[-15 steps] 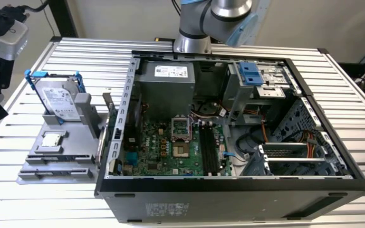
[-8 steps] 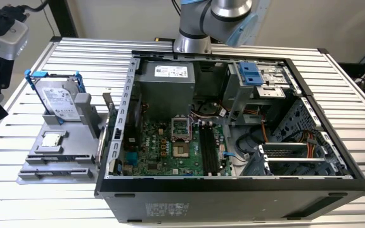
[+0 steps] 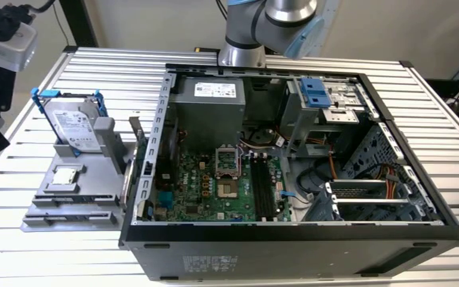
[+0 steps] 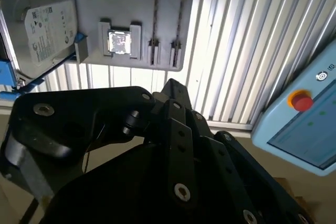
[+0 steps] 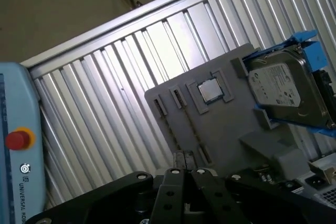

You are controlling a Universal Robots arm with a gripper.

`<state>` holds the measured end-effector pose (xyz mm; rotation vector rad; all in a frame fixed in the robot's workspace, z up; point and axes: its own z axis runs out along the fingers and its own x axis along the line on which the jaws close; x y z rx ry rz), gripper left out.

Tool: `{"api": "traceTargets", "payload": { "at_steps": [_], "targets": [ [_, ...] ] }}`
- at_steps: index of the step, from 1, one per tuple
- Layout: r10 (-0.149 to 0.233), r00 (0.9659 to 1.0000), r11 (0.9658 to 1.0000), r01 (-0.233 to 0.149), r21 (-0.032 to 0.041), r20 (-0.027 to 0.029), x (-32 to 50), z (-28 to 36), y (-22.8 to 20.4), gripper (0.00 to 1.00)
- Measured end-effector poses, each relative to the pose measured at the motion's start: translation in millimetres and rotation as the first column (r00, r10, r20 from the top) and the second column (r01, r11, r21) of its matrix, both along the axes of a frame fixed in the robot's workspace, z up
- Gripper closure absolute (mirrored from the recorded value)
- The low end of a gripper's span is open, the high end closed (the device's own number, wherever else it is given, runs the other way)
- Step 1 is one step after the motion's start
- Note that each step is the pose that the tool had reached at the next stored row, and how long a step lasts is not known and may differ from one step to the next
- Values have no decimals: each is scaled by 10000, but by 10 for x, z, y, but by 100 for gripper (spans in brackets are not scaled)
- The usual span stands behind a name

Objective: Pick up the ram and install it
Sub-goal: 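Pick up the ram and move it above insertion slot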

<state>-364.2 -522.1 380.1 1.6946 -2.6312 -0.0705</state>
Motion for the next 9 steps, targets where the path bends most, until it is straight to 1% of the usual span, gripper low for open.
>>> {"api": "traceTargets", "payload": {
  "at_steps": [2,4,6,9],
  "targets": [
    [278,9996,9996,-278,-25,0,0,0,0,100],
    [607,9982,9982,-607,-39,-2,0,0,0,100],
    [953,9955,9954,-953,-42,-1,0,0,0,100],
    [1461,9893,9893,-1461,-43,-2,0,0,0,100]
  ]
}}
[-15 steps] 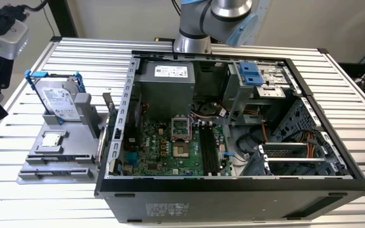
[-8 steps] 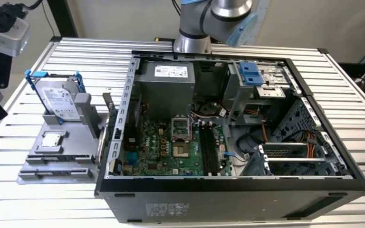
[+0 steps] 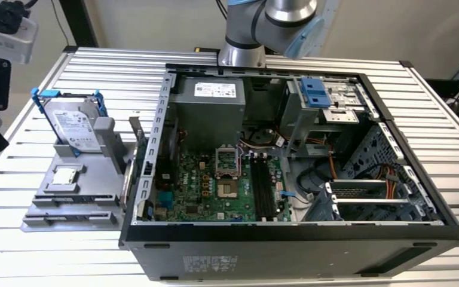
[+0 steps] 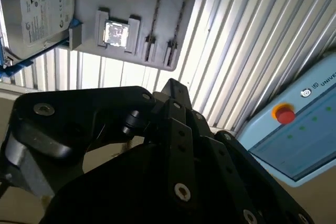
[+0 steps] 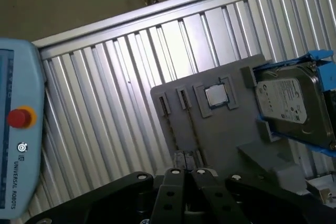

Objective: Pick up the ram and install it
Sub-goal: 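Pick up the ram and move it above insertion slot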

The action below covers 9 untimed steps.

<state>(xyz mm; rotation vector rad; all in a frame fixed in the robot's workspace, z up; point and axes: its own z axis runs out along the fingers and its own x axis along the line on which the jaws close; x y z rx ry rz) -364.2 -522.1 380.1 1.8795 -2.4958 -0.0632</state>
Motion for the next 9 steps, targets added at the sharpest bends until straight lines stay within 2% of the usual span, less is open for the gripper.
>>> {"api": "traceTargets", "payload": {
  "at_steps": [4,9],
  "targets": [
    [621,9981,9981,-621,-2,0,0,0,0,100],
    [1353,9908,9908,-1353,-3,0,0,0,0,100]
  ]
}}
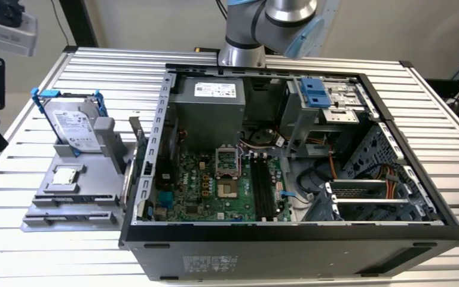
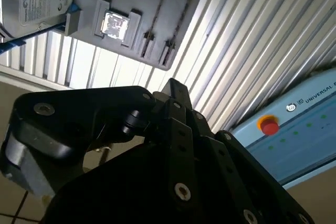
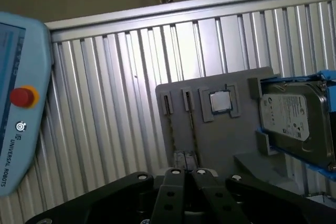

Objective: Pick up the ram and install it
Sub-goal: 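Pick up the ram and move it above insertion slot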

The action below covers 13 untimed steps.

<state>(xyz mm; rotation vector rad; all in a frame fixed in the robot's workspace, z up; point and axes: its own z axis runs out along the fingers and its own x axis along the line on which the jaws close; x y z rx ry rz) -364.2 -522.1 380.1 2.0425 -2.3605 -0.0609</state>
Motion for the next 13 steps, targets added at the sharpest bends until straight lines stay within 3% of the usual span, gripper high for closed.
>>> {"api": "traceTargets", "payload": {
  "at_steps": [3,6,10,13],
  "targets": [
    [447,9990,9990,-447,0,0,0,0,0,100],
    [906,9959,9959,-906,1,1,0,-1,0,100],
    [1519,9884,9884,-1519,0,0,0,-3,0,100],
    [1946,9809,9809,-1946,0,0,0,-4,0,100]
  ]
}}
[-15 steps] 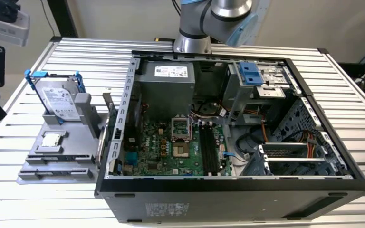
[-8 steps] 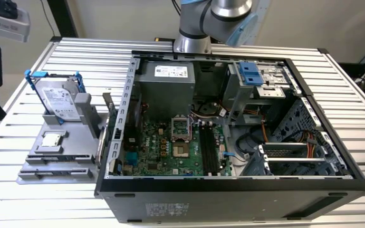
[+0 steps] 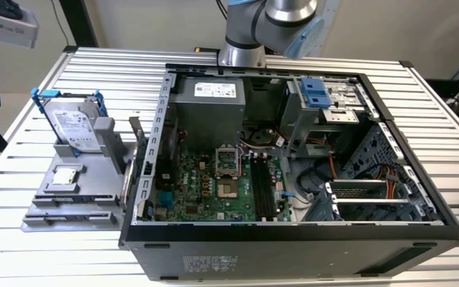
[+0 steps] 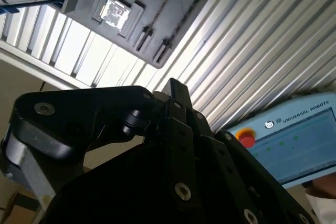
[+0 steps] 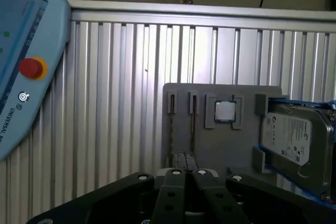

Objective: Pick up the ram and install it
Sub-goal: 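Pick up the ram and move it above insertion slot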

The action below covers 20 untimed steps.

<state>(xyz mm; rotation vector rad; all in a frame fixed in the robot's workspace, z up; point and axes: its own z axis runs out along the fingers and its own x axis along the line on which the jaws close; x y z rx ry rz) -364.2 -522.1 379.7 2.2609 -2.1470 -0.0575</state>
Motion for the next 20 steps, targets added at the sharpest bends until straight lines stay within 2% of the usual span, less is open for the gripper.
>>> {"api": "traceTargets", "payload": {
  "at_steps": [6,13,16,20],
  "targets": [
    [664,9978,9978,-664,0,0,0,-2,0,100],
    [1267,9919,9919,-1267,0,1,0,-9,0,100],
    [1298,9915,9915,-1298,2,12,0,-15,0,100],
    [1192,9928,9929,-1192,21,96,0,-44,0,100]
  ]
}}
